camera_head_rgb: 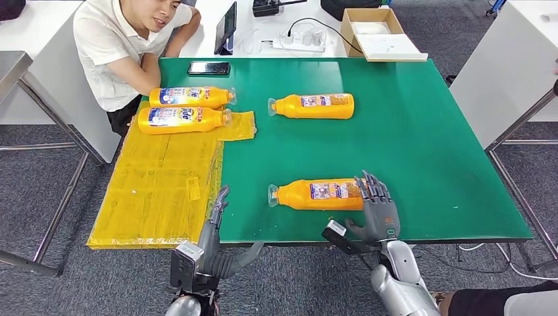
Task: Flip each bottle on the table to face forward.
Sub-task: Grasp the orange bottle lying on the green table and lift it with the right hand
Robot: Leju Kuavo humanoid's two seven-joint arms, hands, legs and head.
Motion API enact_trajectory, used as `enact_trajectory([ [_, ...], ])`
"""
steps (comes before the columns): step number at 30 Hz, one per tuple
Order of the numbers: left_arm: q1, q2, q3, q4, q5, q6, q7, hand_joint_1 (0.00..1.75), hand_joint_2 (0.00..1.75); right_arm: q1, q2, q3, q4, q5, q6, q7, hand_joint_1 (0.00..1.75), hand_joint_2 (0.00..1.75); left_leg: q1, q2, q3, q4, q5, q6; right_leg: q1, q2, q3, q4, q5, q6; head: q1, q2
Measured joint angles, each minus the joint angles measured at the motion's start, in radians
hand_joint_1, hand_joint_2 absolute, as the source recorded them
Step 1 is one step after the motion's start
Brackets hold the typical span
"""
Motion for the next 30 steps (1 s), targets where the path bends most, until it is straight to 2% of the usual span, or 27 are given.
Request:
enact_trajectory([
  [20,-0.042,-0.005,-0.005,0.023,0.021,-0.046,0.011,0.0,1.75,-0.153,-0.008,0.043,0.186,0.078,0.016,0.064,0.0,1.75,0.0,0.0,0.0,0.0,0.001,0.001,0.0,0.0,0.0,0.0,0.001,0.001,0.0,0.0],
  [30,-0.047,-0.005,-0.01,0.024,0.027,-0.055,0.013,0.0,1.75,-0.184,0.0,0.065,0.234,0.096,0.022,0.074,0.0,1.75,-0.001,0.001,0.001,0.0,0.001,0.001,0.0,0.0,0.001,0.0,0.001,0.001,0.0,0.0],
])
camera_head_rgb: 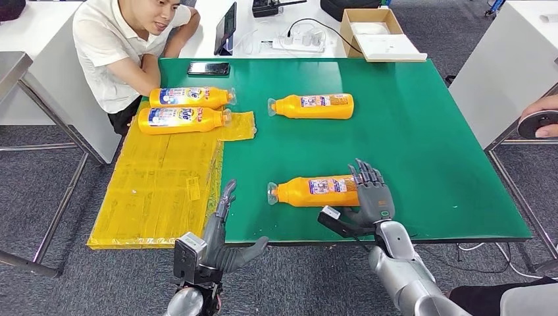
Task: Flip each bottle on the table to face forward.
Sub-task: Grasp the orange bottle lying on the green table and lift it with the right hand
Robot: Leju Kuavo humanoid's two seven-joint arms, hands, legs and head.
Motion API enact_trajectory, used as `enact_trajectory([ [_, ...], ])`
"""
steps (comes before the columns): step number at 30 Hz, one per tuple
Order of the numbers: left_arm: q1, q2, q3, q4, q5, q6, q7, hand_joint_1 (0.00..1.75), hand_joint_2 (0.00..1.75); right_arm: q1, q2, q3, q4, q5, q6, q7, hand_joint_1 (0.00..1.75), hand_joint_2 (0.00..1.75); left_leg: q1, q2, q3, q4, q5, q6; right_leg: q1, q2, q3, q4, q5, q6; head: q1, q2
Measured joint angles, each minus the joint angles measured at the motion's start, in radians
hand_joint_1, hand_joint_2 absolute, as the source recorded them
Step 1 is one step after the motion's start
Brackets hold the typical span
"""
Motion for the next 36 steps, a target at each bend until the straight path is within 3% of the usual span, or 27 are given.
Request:
enact_trajectory([
  [2,-0.001,0.0,-0.002,0.0,0.005,-0.004,0.001,0.0,1.75,-0.006,0.002,0.01,0.009,0.017,0.003,0.008,0.0,1.75,0.0,0.0,0.0,0.0,0.0,0.0,0.0,0.0,0.0,0.0,0.0,0.0,0.0,0.0],
  [3,-0.002,0.0,-0.003,0.0,0.008,-0.007,0.001,0.0,1.75,-0.01,0.002,0.015,0.014,0.024,0.005,0.011,0.1,1.75,0.0,0.0,0.001,0.0,0.0,0.0,0.0,0.0,0.0,0.0,0.0,0.0,0.0,0.0],
  [6,-0.004,0.0,-0.006,0.0,0.011,-0.011,0.002,0.0,1.75,-0.017,0.005,0.028,0.03,0.031,0.021,0.013,1.38,1.75,0.0,0.001,0.001,0.0,0.0,0.0,0.0,0.0,0.001,0.0,0.0,0.0,0.0,0.0],
  [7,-0.005,0.0,-0.006,0.0,0.012,-0.012,0.003,0.0,1.75,-0.018,0.005,0.032,0.035,0.032,0.03,0.012,1.72,1.75,0.0,0.0,0.002,0.0,0.0,0.0,0.0,0.0,0.001,0.0,0.0,0.0,0.0,0.0],
  [21,-0.012,0.0,-0.008,0.0,0.029,-0.02,0.004,0.0,1.75,-0.047,0.0,0.061,0.08,0.025,0.121,-0.002,1.75,1.75,0.0,0.001,0.008,0.0,0.0,0.0,0.0,0.0,0.007,-0.001,0.0,0.0,0.0,0.0],
  [36,-0.012,0.0,-0.007,0.0,0.037,-0.029,0.004,0.0,1.75,-0.03,-0.01,0.037,0.081,-0.107,0.149,-0.085,1.75,1.75,0.0,0.001,0.014,0.0,-0.001,0.0,0.0,0.0,0.013,-0.001,0.0,0.0,0.0,0.0],
])
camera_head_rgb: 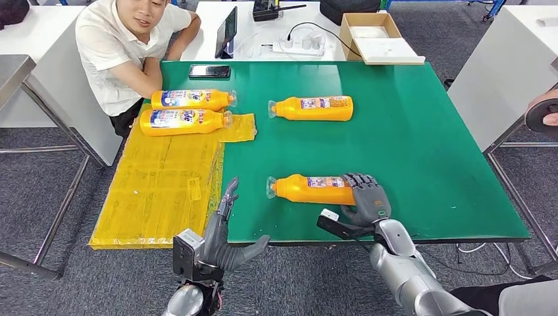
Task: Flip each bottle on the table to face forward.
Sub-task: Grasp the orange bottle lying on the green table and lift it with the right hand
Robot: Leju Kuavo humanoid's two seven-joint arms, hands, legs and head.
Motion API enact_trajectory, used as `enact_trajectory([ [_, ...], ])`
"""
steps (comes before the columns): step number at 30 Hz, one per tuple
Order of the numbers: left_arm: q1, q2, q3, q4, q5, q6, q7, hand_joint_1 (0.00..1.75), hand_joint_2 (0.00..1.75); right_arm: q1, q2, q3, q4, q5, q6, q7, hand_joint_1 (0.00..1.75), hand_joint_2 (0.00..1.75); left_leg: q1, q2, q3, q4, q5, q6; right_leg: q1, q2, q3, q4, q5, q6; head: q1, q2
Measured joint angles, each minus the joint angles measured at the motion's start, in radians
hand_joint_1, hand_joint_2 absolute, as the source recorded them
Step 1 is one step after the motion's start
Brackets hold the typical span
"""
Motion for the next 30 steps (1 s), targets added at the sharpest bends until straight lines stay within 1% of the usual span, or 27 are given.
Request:
enact_trajectory([
  [7,0.0,0.0,0.001,0.0,0.011,0.002,-0.002,0.0,1.75,0.006,0.001,-0.016,0.0,-0.045,-0.004,-0.036,1.75,1.75,0.0,0.0,0.001,0.0,0.0,0.0,0.0,0.0,0.002,0.0,0.0,0.0,0.0,0.0],
  [14,0.002,0.0,0.005,-0.001,0.028,0.029,-0.015,0.0,1.75,0.025,0.014,-0.039,-0.006,-0.125,-0.056,-0.12,1.75,1.75,0.0,0.0,0.001,0.0,0.0,0.0,0.0,0.0,0.001,0.0,0.0,0.0,0.0,0.0],
  [17,0.011,0.0,0.007,-0.006,0.031,0.063,-0.023,0.0,1.75,0.046,0.026,-0.051,-0.02,-0.18,-0.085,-0.169,1.75,1.75,0.0,0.0,-0.001,0.0,0.0,0.0,0.0,0.0,0.001,0.0,0.0,0.0,0.0,0.0],
  [20,0.023,-0.005,0.017,-0.011,0.063,0.12,-0.009,0.0,1.75,0.077,0.043,-0.067,-0.059,-0.273,-0.097,-0.22,1.75,1.75,0.0,0.0,-0.003,0.0,0.0,0.0,0.0,0.0,-0.001,0.001,0.0,0.0,0.0,0.0],
  [23,0.035,-0.01,0.029,-0.011,0.118,0.146,0.012,0.0,1.75,0.116,0.063,-0.075,-0.13,-0.36,-0.093,-0.24,1.75,1.75,0.0,0.0,-0.005,0.0,0.0,0.0,0.0,0.0,-0.004,0.001,0.0,0.0,0.0,0.0],
  [27,0.044,-0.014,0.037,-0.012,0.147,0.154,0.015,0.0,1.75,0.154,0.078,-0.077,-0.195,-0.391,-0.09,-0.242,1.75,1.75,0.0,-0.002,-0.008,0.0,0.0,0.0,0.0,0.0,-0.006,0.001,0.0,0.0,0.0,0.0],
  [30,0.05,-0.018,0.044,-0.014,0.187,0.178,0.01,0.0,1.75,0.178,0.085,-0.076,-0.242,-0.423,-0.087,-0.247,1.75,1.75,0.0,-0.002,-0.009,0.0,0.0,0.0,0.0,0.0,-0.007,0.001,0.0,0.0,0.0,0.0],
])
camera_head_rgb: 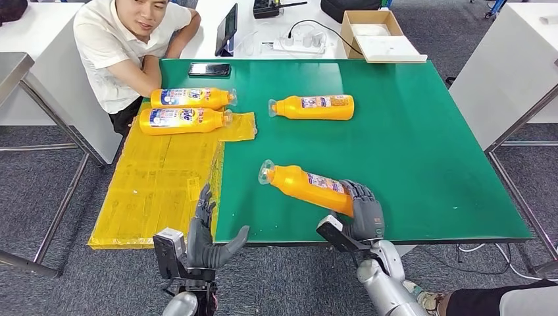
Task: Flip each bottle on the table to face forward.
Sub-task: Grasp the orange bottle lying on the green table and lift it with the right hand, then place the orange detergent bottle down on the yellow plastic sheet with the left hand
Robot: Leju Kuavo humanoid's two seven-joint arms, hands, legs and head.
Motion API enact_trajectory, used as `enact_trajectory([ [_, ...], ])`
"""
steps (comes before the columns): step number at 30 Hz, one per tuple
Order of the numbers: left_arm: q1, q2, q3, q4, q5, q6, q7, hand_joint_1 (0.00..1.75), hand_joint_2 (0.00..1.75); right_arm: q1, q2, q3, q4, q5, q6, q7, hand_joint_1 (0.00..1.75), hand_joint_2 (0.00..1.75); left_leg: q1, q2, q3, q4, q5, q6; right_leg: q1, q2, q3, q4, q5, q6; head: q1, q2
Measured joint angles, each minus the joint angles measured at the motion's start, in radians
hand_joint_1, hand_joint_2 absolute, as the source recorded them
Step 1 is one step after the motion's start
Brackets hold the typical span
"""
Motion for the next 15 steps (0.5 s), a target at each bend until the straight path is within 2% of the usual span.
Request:
enact_trajectory([
  [9,0.021,-0.007,0.013,-0.014,0.111,0.013,0.023,0.0,1.75,0.054,0.008,0.015,-0.138,-0.058,0.002,0.006,1.75,1.75,0.0,-0.001,-0.003,0.0,0.0,0.0,0.0,0.0,-0.003,0.0,0.0,0.0,0.0,0.0],
  [15,0.031,-0.004,0.003,-0.027,0.17,-0.167,0.048,0.0,1.75,0.081,0.026,0.025,-0.212,-0.134,0.041,-0.036,1.75,1.75,0.0,0.0,-0.004,0.0,0.0,0.0,0.0,0.0,-0.004,0.0,0.0,0.0,0.0,0.0],
])
